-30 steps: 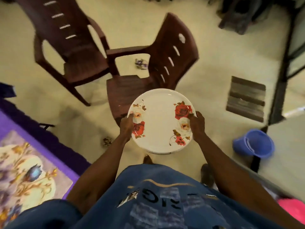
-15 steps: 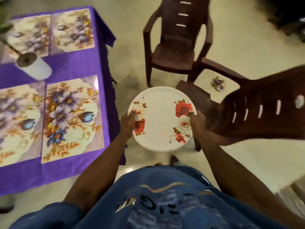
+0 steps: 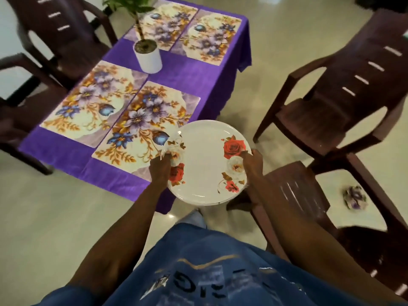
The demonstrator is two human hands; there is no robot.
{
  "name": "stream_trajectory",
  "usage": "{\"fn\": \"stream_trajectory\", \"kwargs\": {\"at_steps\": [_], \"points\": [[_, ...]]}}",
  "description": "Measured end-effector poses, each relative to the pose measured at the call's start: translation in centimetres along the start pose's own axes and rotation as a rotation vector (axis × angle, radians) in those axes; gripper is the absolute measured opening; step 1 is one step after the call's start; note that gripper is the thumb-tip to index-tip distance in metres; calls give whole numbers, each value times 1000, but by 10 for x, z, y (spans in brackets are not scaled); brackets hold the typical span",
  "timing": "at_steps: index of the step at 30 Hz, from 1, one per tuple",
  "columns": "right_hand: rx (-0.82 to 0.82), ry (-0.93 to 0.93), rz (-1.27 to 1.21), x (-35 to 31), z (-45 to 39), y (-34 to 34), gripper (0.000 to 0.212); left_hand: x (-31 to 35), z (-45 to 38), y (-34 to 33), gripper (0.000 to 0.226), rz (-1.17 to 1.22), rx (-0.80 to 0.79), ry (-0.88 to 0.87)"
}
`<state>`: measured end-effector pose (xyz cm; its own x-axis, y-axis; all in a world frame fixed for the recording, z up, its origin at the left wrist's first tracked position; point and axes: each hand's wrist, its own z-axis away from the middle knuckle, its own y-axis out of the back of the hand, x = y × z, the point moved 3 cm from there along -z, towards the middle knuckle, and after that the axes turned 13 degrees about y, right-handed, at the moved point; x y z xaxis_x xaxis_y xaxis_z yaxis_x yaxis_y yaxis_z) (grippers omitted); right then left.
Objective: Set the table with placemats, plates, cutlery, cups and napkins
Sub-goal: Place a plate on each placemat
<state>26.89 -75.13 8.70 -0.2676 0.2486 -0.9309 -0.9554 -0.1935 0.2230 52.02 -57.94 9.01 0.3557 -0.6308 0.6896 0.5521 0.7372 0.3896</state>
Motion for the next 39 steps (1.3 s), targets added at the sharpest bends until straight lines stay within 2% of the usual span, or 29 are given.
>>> {"fn": "stream_trajectory", "kwargs": {"at_steps": [6, 12, 17, 23, 31, 36, 39], "points": [[-92, 47, 17, -27, -53, -65, 18, 24, -49, 14, 46, 89, 126, 77], [-200, 45, 47, -58, -108, -120, 25, 61, -99, 19, 45, 133, 198, 107], [-205, 110, 55, -90, -135, -142, 10, 89, -125, 12, 37, 150, 212, 104], [-221, 156, 158, -110, -177, -157, 7, 115, -139, -1, 48, 186, 261, 90], [-381, 222, 223, -145, -294, -196, 16, 167, -183, -56, 54, 273, 383, 101], [-507, 219, 394, -163, -400, -217, 26, 212, -206, -121, 44, 268, 479, 167], [-532, 326, 507, -180, -448, -224, 23, 236, -212, -155, 41, 309, 517, 214]]}}
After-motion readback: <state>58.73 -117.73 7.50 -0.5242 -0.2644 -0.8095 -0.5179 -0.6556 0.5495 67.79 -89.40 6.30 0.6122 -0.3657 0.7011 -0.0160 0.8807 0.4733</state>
